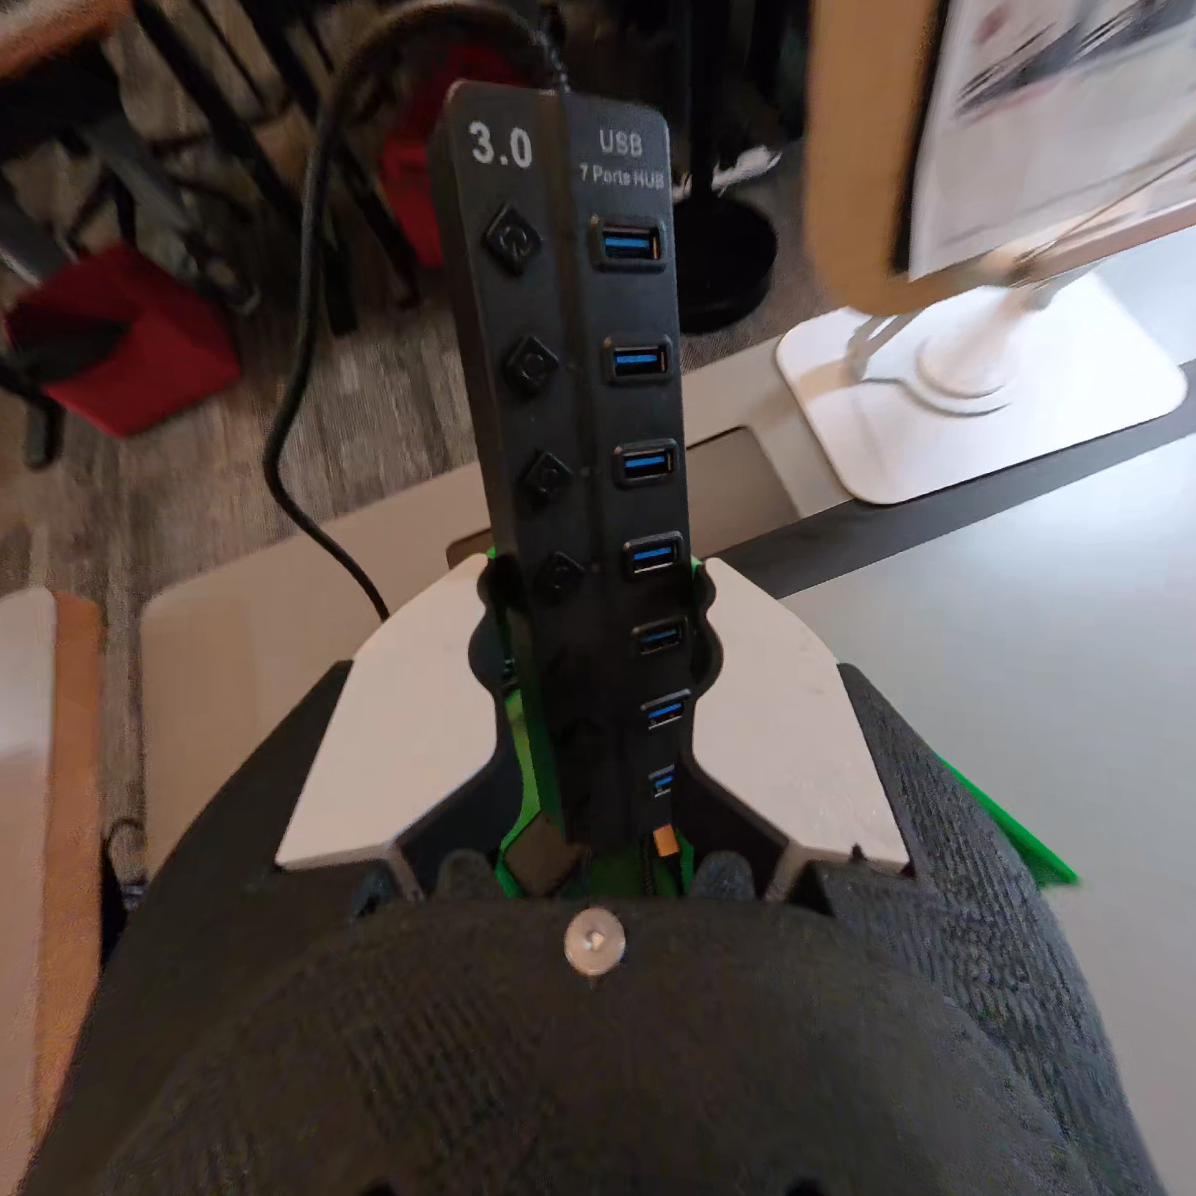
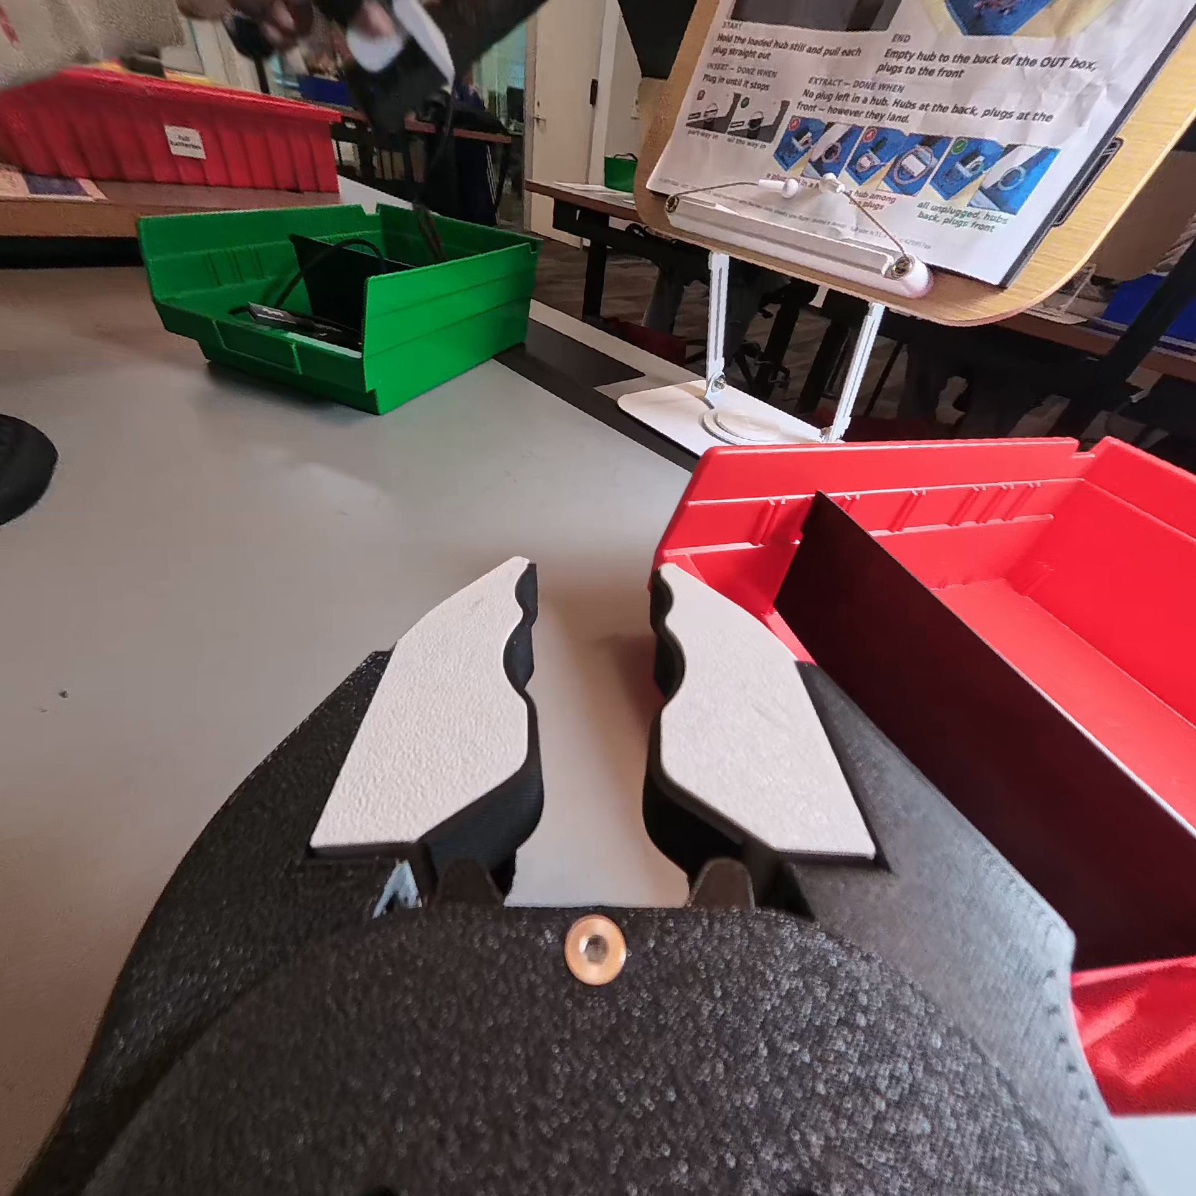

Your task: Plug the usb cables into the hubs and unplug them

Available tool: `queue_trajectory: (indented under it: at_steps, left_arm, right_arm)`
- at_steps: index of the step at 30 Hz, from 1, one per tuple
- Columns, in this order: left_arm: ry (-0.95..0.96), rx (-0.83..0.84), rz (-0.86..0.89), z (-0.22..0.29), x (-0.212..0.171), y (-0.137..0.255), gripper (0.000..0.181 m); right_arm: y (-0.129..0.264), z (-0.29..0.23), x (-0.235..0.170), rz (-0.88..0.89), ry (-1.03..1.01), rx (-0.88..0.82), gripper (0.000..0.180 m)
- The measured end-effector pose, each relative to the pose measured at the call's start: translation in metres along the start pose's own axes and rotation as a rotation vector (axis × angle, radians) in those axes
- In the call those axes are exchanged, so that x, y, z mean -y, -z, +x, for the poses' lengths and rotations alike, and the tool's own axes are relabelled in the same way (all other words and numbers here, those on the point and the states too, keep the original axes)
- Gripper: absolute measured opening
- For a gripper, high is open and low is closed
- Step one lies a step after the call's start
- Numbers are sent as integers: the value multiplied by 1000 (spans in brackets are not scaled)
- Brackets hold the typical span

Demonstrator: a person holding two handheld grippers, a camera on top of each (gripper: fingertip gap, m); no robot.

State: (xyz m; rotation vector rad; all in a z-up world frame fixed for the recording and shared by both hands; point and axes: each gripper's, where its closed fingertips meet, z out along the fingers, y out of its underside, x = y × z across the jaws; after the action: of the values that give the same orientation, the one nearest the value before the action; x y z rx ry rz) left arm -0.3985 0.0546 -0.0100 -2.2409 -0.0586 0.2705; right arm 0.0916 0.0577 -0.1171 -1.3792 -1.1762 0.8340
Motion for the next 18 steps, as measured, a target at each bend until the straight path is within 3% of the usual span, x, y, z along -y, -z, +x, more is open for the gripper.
queue_trajectory:
  at_steps: [10, 14, 18]
  left_arm:
    - [-321, -71, 342, 86, 84, 159, 56]
    - [-416, -241, 423, 147, 86, 200, 56]
    - [-480, -520, 470, 220, 60, 227, 56]
  right_arm:
    - [-7, -17, 45, 99, 36, 25, 33]
    - [-13, -38, 83, 167, 70, 89, 35]
    - [-18, -62, 120, 204, 118, 217, 39]
